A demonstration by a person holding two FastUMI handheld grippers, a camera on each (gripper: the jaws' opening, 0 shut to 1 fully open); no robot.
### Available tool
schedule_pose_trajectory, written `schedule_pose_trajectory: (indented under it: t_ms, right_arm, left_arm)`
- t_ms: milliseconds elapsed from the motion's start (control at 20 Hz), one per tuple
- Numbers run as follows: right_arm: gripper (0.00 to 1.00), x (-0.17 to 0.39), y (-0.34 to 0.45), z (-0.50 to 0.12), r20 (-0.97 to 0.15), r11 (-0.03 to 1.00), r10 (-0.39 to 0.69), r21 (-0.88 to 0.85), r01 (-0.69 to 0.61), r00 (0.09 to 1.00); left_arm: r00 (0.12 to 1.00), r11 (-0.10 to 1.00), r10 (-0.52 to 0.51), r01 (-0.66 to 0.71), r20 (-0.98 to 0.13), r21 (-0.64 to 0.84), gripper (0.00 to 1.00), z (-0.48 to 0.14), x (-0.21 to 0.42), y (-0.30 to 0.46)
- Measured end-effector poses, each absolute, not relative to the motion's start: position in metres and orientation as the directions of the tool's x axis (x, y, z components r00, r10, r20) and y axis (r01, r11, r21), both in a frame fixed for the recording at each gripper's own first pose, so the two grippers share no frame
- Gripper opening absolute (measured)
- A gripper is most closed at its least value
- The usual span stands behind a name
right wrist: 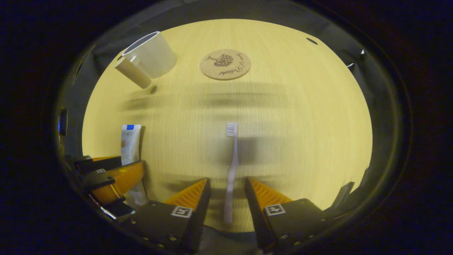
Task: Put the toothbrush and toothpaste on the desktop into the cup, then pick up the cup and place it on the coaster on the desktop.
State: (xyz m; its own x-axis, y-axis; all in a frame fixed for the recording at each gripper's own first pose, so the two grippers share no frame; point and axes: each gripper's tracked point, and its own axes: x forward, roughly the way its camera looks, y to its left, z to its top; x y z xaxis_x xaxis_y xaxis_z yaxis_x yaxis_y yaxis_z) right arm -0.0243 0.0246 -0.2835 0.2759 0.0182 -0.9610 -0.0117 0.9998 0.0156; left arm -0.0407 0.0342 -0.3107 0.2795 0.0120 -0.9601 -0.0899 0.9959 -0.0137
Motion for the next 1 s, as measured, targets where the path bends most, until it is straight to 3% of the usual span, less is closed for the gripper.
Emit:
schedule_pose_trajectory:
  t_ms: [50, 100, 150, 200, 400, 450, 550, 600, 650, 750, 1000]
  right_arm:
    - [0.39, -0.024, 0.028, -0.290, -0.965, 1.000, 0.030, 0.029, -0.008, 0.262]
    - [0.41, -0.021, 0.026, -0.290, -0.962, 0.999, 0.016, 0.007, -0.034, 0.273]
    - [0.39, -0.020, 0.022, -0.288, -0.960, 1.000, -0.004, -0.012, -0.024, 0.281]
    - [0.17, -0.020, 0.025, -0.288, -0.960, 1.000, 0.000, -0.005, -0.015, 0.279]
    - [0.15, -0.020, 0.023, -0.289, -0.961, 0.999, 0.014, 0.005, -0.036, 0.277]
    - [0.15, -0.018, 0.020, -0.286, -0.959, 0.999, 0.012, 0.002, -0.038, 0.282]
    - [0.08, -0.016, 0.023, -0.291, -0.957, 0.999, 0.035, 0.035, -0.005, 0.286]
    - [0.09, -0.018, 0.023, -0.288, -0.954, 0.999, 0.047, 0.049, 0.001, 0.297]
    - [0.09, -0.015, 0.022, -0.286, -0.947, 0.997, 0.066, 0.073, 0.011, 0.316]
    - [0.05, -0.017, 0.022, -0.286, -0.939, 0.992, 0.114, 0.126, 0.017, 0.325]
    - [0.05, -0.002, 0.019, -0.243, -0.844, 0.978, 0.194, 0.204, -0.035, 0.500]
  left_arm:
    - [0.282, 0.996, 0.016, -0.089, -0.959, -0.010, 0.73, -0.312, -0.040, 0.036]
    - [0.284, 0.996, 0.021, -0.094, -0.959, -0.006, 0.61, -0.312, -0.039, 0.037]
    - [0.284, 0.995, 0.019, -0.096, -0.959, -0.009, 0.58, -0.311, -0.038, 0.037]
    - [0.282, 0.995, 0.032, -0.096, -0.959, 0.005, 0.48, -0.312, -0.039, 0.039]
    - [0.286, 0.995, 0.039, -0.097, -0.957, 0.012, 0.43, -0.310, -0.037, 0.040]
    - [0.285, 0.995, 0.036, -0.099, -0.958, 0.008, 0.36, -0.312, -0.038, 0.039]
    - [0.295, 0.996, 0.029, -0.084, -0.955, 0.004, 0.36, -0.310, -0.037, 0.039]
    - [0.316, 0.996, 0.031, -0.086, -0.948, 0.004, 0.36, -0.310, -0.036, 0.041]
    - [0.326, 0.996, 0.018, -0.088, -0.945, -0.011, 0.28, -0.310, -0.035, 0.039]
    - [0.355, 0.995, 0.000, -0.095, -0.935, -0.036, 0.28, -0.308, -0.034, 0.040]
    - [0.568, 0.984, -0.002, -0.145, -0.823, -0.102, 0.27, -0.267, -0.011, 0.046]
